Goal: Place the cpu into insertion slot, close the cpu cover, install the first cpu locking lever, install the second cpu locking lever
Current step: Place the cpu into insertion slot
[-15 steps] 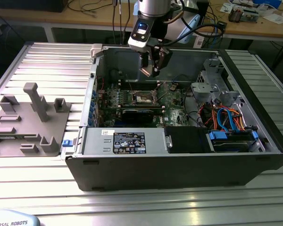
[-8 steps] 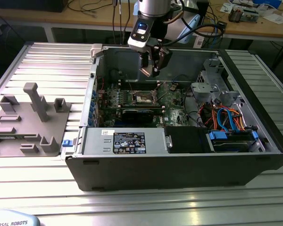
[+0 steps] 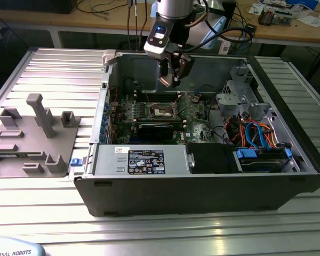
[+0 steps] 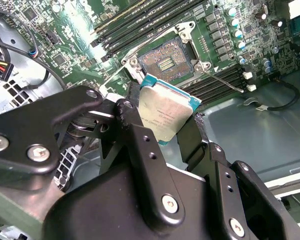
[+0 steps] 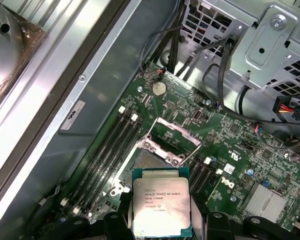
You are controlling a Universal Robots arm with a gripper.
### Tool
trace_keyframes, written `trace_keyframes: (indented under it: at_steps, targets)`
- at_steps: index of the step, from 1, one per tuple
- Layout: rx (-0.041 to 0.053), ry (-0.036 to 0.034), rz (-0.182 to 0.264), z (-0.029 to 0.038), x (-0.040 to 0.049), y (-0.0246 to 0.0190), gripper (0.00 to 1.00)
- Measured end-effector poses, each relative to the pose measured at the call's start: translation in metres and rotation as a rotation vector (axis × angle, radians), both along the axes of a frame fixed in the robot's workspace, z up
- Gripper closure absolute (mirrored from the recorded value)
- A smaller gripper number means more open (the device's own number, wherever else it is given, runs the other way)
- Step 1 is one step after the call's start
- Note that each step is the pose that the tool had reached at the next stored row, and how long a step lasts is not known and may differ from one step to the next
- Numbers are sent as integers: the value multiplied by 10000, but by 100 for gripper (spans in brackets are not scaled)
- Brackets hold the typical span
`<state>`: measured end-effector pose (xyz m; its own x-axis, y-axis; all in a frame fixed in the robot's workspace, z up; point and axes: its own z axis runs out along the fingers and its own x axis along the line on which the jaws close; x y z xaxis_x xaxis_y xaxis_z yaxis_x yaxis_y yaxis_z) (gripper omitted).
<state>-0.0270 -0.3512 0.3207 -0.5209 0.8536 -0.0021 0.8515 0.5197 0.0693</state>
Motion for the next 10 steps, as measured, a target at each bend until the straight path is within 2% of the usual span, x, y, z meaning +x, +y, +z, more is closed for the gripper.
trace_keyframes:
  at_steps: [10]
  targets:
    - [1,-1,-261,-4,0,0,46]
